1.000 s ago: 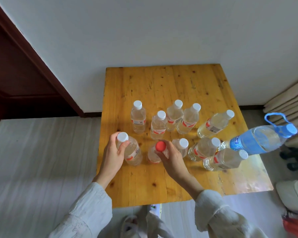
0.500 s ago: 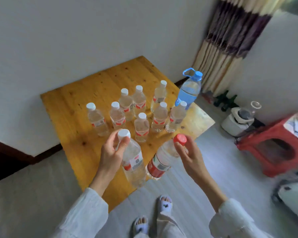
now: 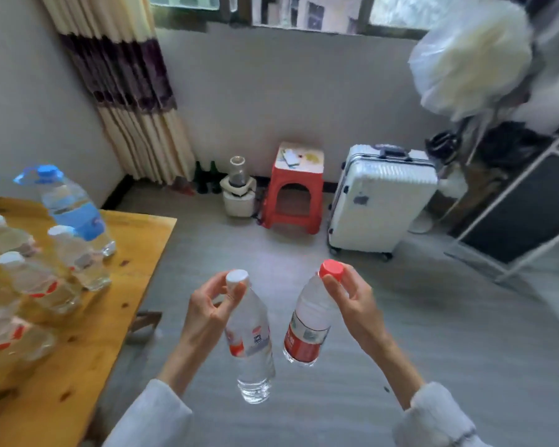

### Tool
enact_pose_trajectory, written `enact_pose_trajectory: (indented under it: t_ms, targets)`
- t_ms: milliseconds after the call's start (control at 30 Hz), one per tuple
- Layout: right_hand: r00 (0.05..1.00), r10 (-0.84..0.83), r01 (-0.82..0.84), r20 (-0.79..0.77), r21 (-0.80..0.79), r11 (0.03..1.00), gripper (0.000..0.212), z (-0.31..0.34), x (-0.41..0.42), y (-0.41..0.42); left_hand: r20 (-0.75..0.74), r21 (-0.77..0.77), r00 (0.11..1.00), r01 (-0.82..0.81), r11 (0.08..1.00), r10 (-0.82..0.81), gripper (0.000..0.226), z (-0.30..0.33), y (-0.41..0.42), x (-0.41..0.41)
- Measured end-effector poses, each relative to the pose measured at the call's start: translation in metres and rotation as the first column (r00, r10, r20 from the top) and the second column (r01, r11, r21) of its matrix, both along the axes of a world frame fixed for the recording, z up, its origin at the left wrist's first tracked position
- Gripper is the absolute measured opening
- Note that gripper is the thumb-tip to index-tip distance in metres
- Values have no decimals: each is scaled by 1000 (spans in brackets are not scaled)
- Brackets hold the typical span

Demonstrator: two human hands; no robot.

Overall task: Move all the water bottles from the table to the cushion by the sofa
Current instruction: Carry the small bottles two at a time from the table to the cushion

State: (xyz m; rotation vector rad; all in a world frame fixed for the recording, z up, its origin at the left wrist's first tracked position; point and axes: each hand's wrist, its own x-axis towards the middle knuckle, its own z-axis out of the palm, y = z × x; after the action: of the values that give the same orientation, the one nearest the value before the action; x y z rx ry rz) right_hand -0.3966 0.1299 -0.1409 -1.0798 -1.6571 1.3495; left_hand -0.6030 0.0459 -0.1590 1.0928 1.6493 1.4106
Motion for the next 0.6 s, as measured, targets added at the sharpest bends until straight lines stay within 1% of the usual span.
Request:
enact_pose_trajectory:
  t_ms: [100, 267, 333, 400, 500, 600]
  targets:
    - [996, -91, 91, -9, -3, 996, 13, 5, 88, 11, -33, 14, 989, 143, 990, -142, 35, 1, 42, 83]
    - [955, -290, 291, 60, -3, 957, 31, 0, 222, 24, -6, 29, 933, 359, 933, -359, 36, 1, 102, 214]
    - [923, -373, 374, 91, 6, 927, 30, -2, 268, 25, 2, 40, 896, 443, 895, -444, 37, 5, 124, 264]
    - [882, -460, 462, 96, 9, 887, 23, -4, 311, 26, 7, 47, 849, 527, 848, -528, 36, 8, 146, 315]
    - [792, -608, 610, 52, -17, 792, 17, -4, 369, 30, 36, 33, 765, 642, 766, -643, 34, 10, 178, 386]
    - [671, -742, 741, -16, -42, 671, 16, -7, 423, 37, 53, 20, 692, 720, 694, -720, 46, 10, 212, 448]
